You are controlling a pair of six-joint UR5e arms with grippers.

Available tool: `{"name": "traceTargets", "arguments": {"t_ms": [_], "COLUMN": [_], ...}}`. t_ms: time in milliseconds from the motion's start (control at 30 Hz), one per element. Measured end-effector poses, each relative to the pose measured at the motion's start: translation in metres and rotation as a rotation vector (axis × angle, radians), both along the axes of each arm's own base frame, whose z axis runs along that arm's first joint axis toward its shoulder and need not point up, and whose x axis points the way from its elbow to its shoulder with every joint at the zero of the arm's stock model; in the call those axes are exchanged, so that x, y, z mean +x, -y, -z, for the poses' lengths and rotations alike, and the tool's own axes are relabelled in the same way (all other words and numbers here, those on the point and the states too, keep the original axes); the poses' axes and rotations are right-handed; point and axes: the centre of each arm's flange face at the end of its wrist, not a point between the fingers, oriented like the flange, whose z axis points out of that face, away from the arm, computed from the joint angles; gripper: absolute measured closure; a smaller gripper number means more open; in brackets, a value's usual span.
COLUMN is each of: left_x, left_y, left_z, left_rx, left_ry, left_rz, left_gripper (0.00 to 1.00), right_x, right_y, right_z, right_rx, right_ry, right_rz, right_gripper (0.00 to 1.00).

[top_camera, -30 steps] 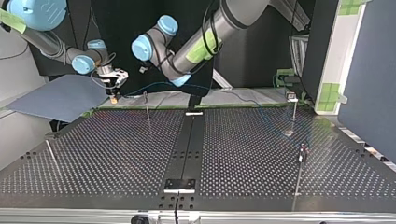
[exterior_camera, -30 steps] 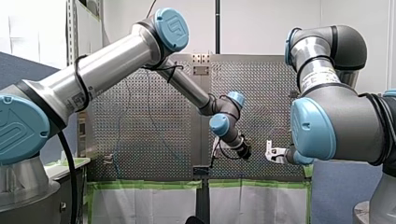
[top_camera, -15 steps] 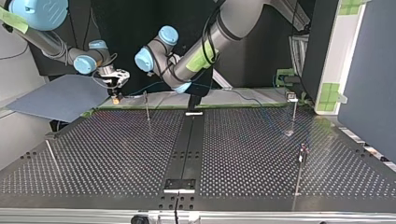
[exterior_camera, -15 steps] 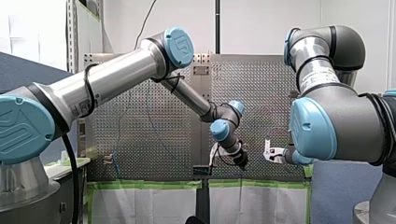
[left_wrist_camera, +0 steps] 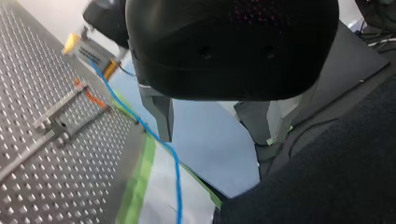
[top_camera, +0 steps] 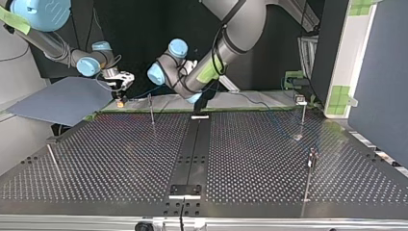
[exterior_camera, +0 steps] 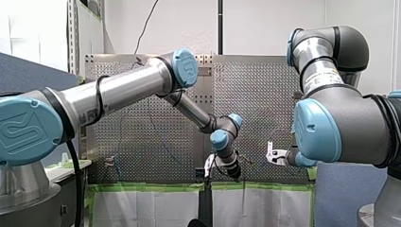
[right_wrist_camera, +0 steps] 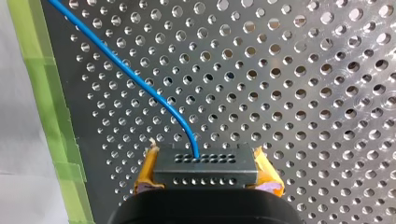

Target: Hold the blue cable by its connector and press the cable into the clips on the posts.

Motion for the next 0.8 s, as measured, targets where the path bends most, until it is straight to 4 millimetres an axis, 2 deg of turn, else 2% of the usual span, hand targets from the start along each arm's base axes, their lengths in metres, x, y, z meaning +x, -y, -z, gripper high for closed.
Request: {"name": "traceTargets", "arguments": {"t_ms": [100,233,800], "left_x": [0.004,0.01,0.03], "left_y": [-0.001,-0.001,0.014], "left_z": [0.007,0.003,-0.048], "left_rx": [0.018,0.036,0.023], "left_ry": [-0.014,-0.012,-0.022], "left_rz": [-0.002,0.006,-0.017], "left_gripper": [0.0,0.0,0.0], "right_x": [0.001,0.002,0.004], "right_y": [0.0,-0.001,0.0], "right_z": [0.0,0.0,-0.001], "right_rx": [0.0,-0.001,-0.006], "right_ry": [0.0,0.0,0.011], "right_rz": [-0.002,-0.004,-0.004], "right_gripper": [1.0,1.0,1.0]}}
